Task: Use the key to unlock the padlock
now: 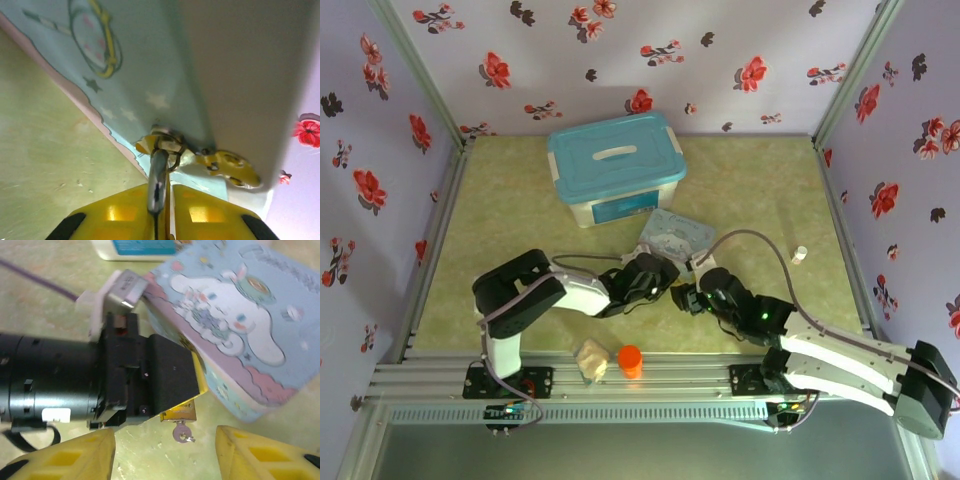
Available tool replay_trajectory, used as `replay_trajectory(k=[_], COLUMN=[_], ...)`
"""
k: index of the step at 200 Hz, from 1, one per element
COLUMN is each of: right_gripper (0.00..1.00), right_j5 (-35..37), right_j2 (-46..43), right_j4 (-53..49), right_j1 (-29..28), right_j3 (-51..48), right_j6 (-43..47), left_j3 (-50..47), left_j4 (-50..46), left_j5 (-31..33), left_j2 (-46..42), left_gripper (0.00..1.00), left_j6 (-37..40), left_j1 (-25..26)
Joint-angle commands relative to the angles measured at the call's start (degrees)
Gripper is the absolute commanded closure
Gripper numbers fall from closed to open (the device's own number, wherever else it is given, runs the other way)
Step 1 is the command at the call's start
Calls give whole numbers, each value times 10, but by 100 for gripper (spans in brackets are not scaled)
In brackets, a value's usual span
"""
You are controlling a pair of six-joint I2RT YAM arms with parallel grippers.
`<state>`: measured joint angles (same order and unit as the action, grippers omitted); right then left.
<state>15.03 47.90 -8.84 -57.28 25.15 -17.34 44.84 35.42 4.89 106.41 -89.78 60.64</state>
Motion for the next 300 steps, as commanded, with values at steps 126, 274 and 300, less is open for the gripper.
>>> replay_trajectory(k=[126,274,300], right_gripper=[59,85,95], right_j5=[202,231,155], right_j2=[167,231,192], right_j4=[211,260,296], right_j1=[-115,-101,-72], right_j3=[-39,-40,-74], right_j6=[222,118,81], left_j3=[-27,-44,-53], left_j4=[-24,22,40], left_j5=[-49,-58,-58], left_j2=[-98,-94,-93], left_gripper=[100,100,100], left_j6=[75,41,39], left_j1=[-19,-14,-14])
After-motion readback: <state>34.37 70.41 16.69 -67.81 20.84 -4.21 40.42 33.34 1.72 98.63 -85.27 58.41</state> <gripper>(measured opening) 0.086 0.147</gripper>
